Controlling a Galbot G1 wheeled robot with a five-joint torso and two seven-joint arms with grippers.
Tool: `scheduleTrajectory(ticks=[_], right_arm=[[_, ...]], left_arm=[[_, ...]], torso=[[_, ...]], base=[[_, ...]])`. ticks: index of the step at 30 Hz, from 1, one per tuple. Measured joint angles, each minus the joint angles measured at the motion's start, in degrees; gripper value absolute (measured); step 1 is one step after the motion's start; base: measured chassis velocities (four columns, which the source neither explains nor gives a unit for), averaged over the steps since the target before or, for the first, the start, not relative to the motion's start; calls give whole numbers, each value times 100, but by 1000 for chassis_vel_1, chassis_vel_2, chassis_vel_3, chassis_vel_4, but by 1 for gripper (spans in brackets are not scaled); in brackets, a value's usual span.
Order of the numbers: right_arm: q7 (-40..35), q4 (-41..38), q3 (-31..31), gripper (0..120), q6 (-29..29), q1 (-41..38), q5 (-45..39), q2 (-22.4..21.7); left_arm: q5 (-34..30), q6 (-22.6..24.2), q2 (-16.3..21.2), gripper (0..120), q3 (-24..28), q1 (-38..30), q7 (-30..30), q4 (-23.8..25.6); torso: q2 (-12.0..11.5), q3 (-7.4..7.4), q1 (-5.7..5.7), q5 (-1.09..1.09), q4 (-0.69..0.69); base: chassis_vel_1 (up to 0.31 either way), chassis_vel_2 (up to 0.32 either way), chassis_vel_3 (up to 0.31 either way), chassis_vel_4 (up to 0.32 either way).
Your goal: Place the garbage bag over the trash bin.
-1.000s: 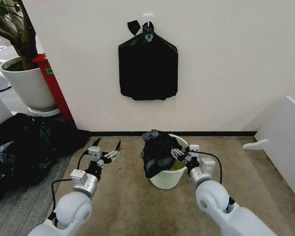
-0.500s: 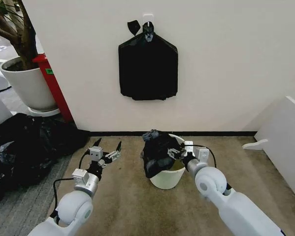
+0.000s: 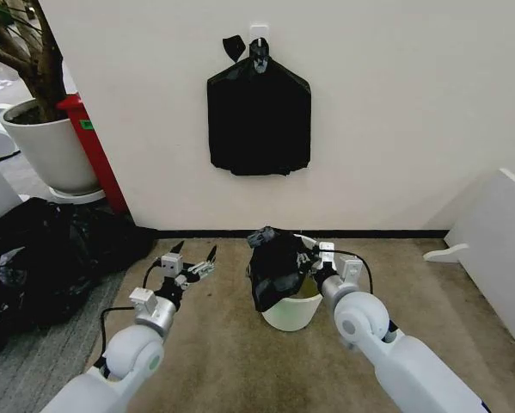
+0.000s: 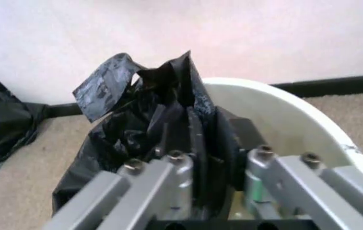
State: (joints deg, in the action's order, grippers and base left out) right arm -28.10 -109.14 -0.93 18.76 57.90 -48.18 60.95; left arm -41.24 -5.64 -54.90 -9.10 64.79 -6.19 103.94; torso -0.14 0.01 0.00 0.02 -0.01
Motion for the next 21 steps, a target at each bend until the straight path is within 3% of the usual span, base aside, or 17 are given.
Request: scheduleTrajectory(ticks=[6, 9, 21], right_arm=[[27, 18, 3, 0, -67, 51, 221, 62], [62, 138, 11, 0, -172, 54, 633, 102], [100, 329, -28, 0, -248, 102, 1436, 89]], left_arm=[[-320, 255, -143, 100, 383, -678, 107, -478], [-527, 635, -177, 100, 769, -982, 184, -635], [-354, 1371, -376, 100, 1444, -1416, -54, -869]], torso=[[0, 0, 0, 0, 1], [0, 0, 0, 2, -1], [0, 0, 0, 1, 1]], base=[[0, 0, 0, 0], [0, 0, 0, 0], [0, 0, 0, 0]])
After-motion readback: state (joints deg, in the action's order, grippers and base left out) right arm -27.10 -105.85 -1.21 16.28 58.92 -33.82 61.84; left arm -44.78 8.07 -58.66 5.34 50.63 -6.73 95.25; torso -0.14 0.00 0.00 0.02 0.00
